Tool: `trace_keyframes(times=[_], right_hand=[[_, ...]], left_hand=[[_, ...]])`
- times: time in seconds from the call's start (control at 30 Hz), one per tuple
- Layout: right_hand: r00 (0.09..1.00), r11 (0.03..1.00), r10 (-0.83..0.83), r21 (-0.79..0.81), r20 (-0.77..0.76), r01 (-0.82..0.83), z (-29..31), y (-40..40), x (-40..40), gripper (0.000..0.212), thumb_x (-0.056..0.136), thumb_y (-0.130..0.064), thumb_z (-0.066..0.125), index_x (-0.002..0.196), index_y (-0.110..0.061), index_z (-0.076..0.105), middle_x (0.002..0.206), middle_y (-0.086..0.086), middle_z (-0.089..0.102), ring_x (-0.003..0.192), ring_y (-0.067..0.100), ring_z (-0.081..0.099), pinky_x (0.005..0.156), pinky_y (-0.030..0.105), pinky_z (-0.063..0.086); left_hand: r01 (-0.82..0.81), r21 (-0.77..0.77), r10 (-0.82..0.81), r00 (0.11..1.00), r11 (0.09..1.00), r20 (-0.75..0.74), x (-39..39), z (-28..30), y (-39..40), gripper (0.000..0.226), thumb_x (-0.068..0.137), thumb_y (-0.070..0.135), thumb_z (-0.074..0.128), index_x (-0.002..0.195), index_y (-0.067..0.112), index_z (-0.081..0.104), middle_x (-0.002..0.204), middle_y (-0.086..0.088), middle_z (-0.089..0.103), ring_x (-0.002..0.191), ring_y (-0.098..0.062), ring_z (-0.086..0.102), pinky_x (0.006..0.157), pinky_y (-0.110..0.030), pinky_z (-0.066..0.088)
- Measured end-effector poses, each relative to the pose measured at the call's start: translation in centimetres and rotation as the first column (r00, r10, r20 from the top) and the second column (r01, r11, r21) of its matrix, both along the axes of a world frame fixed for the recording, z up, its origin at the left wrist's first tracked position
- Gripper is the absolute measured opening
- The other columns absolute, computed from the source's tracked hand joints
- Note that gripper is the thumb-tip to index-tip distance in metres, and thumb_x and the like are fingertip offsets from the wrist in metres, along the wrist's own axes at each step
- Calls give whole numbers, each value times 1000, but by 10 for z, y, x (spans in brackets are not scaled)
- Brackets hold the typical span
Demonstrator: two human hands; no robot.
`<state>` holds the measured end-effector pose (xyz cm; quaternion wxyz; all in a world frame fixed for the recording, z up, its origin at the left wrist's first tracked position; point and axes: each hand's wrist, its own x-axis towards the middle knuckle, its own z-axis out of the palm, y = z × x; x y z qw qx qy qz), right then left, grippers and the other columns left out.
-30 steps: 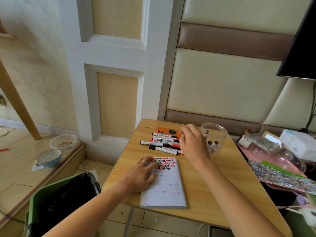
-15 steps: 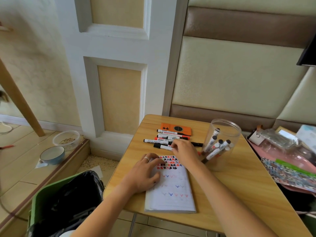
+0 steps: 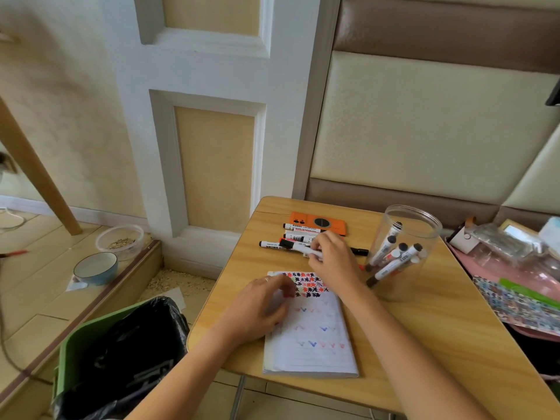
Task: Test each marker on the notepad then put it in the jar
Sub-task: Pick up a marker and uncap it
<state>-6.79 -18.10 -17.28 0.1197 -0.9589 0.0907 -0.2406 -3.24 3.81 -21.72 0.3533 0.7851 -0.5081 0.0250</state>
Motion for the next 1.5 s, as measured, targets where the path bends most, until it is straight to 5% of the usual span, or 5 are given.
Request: trace_keyframes(times=[0.17,0.3,0.67,1.23,1.5], right_hand=[[991,991,112,75,-73,-107,3,13,-45,23,94,-14,64,96,-27,45,94,-11,56,70,8,59,60,28,55],[974,986,156,81,-167,-144,3,19,-69,17,96,-19,58,107,-33,55,101,-17,57,78,6,58,69,32,56],[961,969,212,-90,-178,-230,-5,39,-78,20,105,-37,48,117,-26,58,110,-9,57,101,20,56,75,35,50],[994,944,84,-315,-67,-101,-5,43,-85,40,99,-62,31,91,-30,54,62,-6,61,56,23,61,49,30,27],[996,996,13,94,-93,-4,2,21,-92,26,108,-28,42,127,-26,60,117,-11,62,96,7,60,78,28,51]], left_hand=[[-85,-147,29,938,985,-346,-3,6,-2,29,105,27,51,125,21,31,102,7,75,96,-1,68,86,-10,47],[-111,-124,49,906,986,-421,4,12,-2,30,107,39,40,131,26,51,102,10,75,100,0,66,91,-17,47],[-34,-70,37,998,997,49,0,3,-6,29,107,35,41,104,20,66,97,7,64,91,-14,51,81,-31,42],[-118,-22,120,981,993,151,-7,1,-15,44,107,45,23,95,20,57,89,6,57,82,-13,44,81,-38,42],[-234,44,225,963,971,147,-9,1,-5,37,94,60,34,105,34,59,115,16,43,111,-5,33,92,-28,27]])
